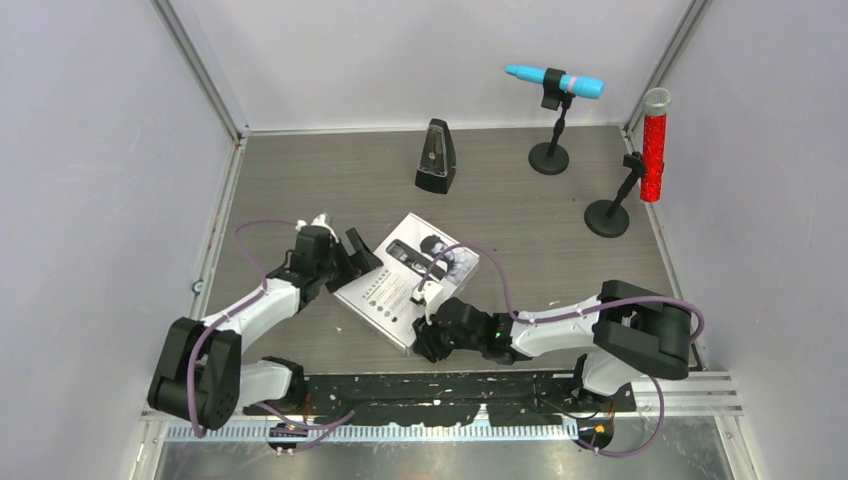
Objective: Sort the hair-cutting tools
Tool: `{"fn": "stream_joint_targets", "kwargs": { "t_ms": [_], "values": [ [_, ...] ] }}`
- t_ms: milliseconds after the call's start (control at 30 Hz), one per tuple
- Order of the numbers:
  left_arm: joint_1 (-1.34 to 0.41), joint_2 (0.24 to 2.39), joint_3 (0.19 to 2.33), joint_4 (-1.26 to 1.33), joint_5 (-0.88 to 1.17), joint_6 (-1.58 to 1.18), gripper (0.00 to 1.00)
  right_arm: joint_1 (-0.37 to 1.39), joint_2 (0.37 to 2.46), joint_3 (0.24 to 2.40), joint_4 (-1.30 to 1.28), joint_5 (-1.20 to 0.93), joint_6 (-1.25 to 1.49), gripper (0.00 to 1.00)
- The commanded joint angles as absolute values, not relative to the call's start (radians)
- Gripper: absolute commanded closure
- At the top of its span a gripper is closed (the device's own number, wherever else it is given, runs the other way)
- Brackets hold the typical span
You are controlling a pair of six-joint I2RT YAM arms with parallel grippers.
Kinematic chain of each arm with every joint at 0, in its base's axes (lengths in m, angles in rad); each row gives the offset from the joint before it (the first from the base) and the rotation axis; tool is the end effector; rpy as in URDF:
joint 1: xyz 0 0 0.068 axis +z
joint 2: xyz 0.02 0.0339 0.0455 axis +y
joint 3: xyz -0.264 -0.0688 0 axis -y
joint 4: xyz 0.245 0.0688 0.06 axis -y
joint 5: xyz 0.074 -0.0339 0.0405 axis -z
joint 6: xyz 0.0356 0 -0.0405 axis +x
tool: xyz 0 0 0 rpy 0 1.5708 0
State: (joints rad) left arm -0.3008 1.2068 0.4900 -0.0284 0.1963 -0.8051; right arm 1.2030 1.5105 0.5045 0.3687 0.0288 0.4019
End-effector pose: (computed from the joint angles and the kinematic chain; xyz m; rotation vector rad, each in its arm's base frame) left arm 0.2178 -0.0748 0.1706 -0.5045 2.3781 -0.7622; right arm 0.0995 0.2553 0.1370 -0.8986 2.1658 0.8261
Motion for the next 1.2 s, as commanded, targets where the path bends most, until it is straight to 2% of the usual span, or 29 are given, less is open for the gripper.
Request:
{"fn": "stream_joint_targets", "kwargs": {
  "t_ms": [0,267,433,600,767,833,867,900,933,1167],
  "values": [
    [-0.363,1.287,0.553,-0.053,0.327,-0.889,0.10,1.183,1.588,0.578,0.348,0.258,0.402,0.60],
    [-0.321,1.504,0.942,-0.314,0.174,-0.669,0.07,1.134,1.634,0.691,0.263,0.250,0.402,0.55],
    [-0.262,1.484,1.115,-0.477,0.040,-0.557,0.04,1.119,1.568,0.706,0.164,0.266,0.401,0.45],
    [-0.228,1.299,1.121,-0.551,-0.078,-0.492,0.02,1.065,1.440,0.647,0.085,0.291,0.435,0.36],
    [-0.229,1.020,1.056,-0.599,-0.123,-0.421,0.01,0.975,1.255,0.576,-0.060,0.349,0.472,0.23],
    [-0.229,0.908,1.023,-0.613,-0.144,-0.407,0.00,0.928,1.150,0.562,-0.128,0.391,0.472,0.16],
    [-0.228,0.847,1.008,-0.618,-0.151,-0.399,0.00,0.898,1.070,0.560,-0.181,0.428,0.470,0.04],
    [-0.229,0.790,0.994,-0.619,-0.155,-0.388,0.00,0.887,1.027,0.563,-0.208,0.448,0.469,0.00],
    [-0.229,0.732,0.980,-0.621,-0.161,-0.373,0.00,0.867,0.944,0.567,-0.262,0.497,0.463,0.04],
    [-0.229,0.351,0.921,-0.662,-0.273,-0.271,0.00,0.841,0.520,0.703,-0.539,0.784,0.417,0.05]
  ]
}}
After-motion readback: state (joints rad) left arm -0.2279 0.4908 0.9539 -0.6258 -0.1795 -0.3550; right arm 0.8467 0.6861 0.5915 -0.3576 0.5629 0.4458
